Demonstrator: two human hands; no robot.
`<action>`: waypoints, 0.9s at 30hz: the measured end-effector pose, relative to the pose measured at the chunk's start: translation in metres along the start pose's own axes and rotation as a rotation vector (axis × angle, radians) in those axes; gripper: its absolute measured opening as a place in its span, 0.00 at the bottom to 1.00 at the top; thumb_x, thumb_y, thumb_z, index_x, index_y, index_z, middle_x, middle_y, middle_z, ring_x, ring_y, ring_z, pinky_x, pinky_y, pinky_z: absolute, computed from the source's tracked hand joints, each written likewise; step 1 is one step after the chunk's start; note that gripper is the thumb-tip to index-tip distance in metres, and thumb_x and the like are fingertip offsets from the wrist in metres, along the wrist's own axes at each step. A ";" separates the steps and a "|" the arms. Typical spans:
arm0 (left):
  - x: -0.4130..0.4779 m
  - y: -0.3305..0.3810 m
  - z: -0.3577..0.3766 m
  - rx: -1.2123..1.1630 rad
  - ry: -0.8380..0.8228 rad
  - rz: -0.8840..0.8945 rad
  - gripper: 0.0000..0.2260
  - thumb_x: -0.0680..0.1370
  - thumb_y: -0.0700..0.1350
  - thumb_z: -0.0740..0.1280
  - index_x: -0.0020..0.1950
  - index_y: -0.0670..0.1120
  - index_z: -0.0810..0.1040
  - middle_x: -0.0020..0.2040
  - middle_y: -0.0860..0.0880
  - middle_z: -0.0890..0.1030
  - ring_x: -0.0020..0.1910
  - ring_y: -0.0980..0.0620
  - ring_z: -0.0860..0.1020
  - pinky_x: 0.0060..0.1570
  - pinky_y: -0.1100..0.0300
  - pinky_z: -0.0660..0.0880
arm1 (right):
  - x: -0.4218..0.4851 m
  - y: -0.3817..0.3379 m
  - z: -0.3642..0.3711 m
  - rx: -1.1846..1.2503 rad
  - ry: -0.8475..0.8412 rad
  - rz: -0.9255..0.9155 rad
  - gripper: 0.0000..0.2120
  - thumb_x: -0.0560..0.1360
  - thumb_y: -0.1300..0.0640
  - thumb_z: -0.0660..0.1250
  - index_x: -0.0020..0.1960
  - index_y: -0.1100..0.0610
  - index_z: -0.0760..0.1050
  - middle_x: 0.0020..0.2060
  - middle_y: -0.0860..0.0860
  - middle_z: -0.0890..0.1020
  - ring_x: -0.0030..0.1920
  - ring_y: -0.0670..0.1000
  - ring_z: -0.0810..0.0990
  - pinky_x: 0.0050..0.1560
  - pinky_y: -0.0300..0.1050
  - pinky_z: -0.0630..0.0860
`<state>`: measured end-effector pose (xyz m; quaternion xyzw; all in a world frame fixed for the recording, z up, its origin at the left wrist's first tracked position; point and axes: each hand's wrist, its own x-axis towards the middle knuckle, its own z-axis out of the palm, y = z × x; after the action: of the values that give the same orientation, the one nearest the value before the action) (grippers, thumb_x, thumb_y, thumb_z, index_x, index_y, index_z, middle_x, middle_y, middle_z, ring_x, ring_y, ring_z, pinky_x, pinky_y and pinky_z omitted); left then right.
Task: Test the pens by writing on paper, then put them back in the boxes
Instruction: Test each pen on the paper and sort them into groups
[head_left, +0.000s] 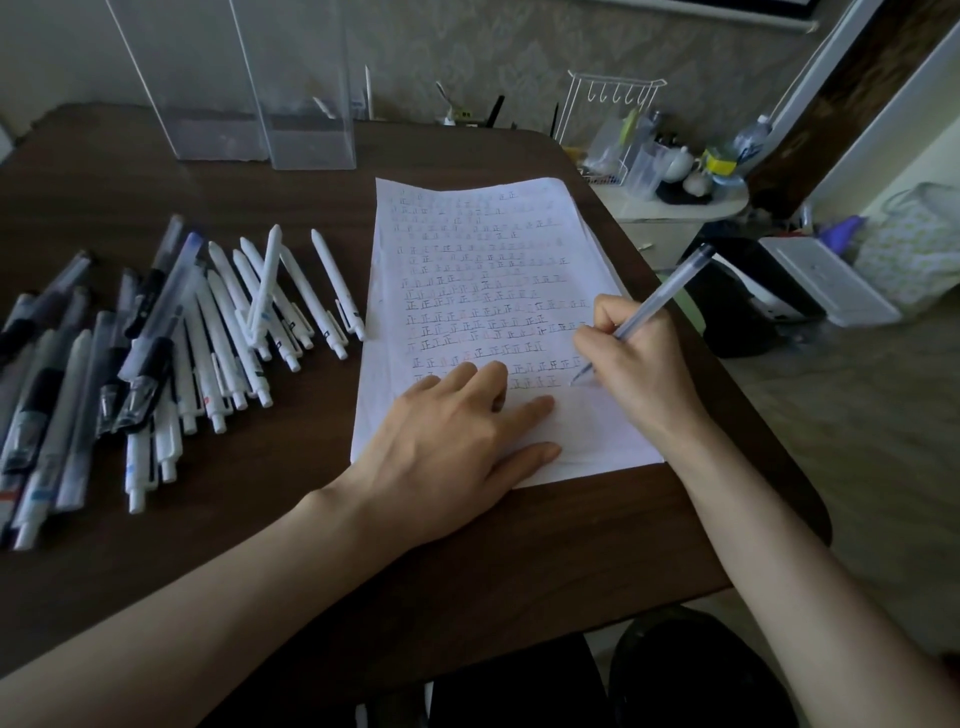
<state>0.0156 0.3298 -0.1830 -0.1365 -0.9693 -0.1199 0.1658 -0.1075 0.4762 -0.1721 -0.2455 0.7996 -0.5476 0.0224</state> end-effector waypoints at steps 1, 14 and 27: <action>0.000 0.000 -0.001 -0.010 0.003 0.000 0.22 0.79 0.58 0.52 0.62 0.49 0.78 0.42 0.48 0.72 0.38 0.49 0.73 0.33 0.56 0.73 | 0.000 0.000 0.000 0.010 -0.003 0.003 0.15 0.70 0.71 0.61 0.30 0.61 0.59 0.24 0.51 0.58 0.24 0.46 0.58 0.23 0.38 0.57; -0.002 0.002 -0.006 -0.370 0.138 -0.122 0.23 0.79 0.36 0.59 0.69 0.52 0.55 0.64 0.43 0.73 0.59 0.57 0.72 0.54 0.70 0.69 | 0.001 0.001 0.002 -0.003 -0.033 -0.024 0.18 0.71 0.69 0.62 0.28 0.56 0.58 0.22 0.47 0.59 0.23 0.42 0.59 0.25 0.37 0.60; 0.000 -0.002 -0.003 -0.355 0.257 -0.153 0.18 0.75 0.52 0.58 0.54 0.41 0.78 0.44 0.46 0.83 0.41 0.46 0.82 0.38 0.51 0.79 | -0.007 -0.017 0.003 0.412 -0.240 -0.194 0.14 0.73 0.58 0.65 0.30 0.50 0.67 0.20 0.45 0.71 0.21 0.43 0.70 0.27 0.34 0.68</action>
<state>0.0157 0.3267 -0.1813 -0.0734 -0.9115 -0.3171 0.2515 -0.0944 0.4719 -0.1599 -0.3746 0.6353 -0.6657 0.1138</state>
